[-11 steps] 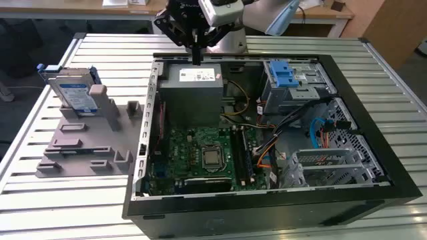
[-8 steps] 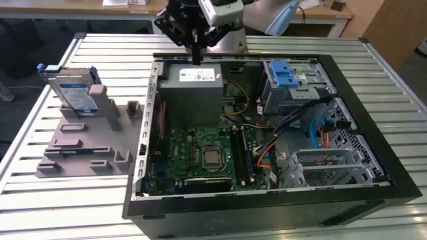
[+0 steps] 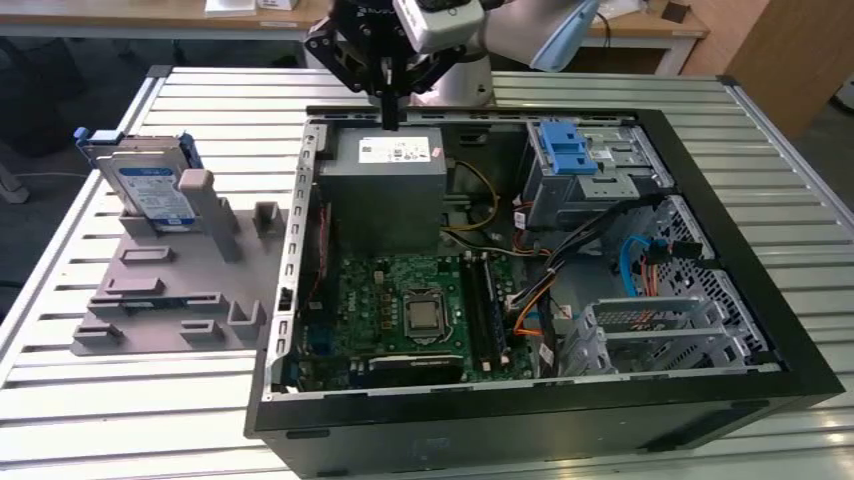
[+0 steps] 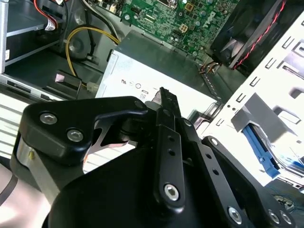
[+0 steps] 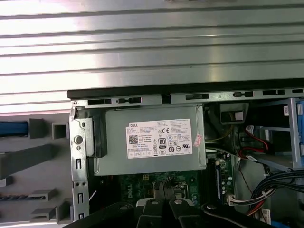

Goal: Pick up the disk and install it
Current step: 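Reach for the disk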

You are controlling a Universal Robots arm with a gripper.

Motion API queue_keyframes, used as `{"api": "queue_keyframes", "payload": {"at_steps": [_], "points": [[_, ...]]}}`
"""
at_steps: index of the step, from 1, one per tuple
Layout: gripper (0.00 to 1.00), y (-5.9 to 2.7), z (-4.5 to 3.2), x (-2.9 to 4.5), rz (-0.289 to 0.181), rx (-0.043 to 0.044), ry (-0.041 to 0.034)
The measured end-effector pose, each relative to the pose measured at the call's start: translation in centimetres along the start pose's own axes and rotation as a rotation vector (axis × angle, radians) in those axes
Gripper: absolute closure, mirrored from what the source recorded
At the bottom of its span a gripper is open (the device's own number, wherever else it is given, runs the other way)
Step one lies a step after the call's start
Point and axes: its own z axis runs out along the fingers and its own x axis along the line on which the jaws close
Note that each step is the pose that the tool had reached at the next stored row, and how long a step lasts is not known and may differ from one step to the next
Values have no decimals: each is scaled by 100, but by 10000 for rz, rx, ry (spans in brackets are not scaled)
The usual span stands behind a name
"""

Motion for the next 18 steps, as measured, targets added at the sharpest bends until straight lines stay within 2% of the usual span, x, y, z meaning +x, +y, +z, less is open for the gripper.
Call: {"api": "queue_keyframes", "payload": {"at_steps": [18], "points": [[89,-10,-3,136,0,0,0]]}}
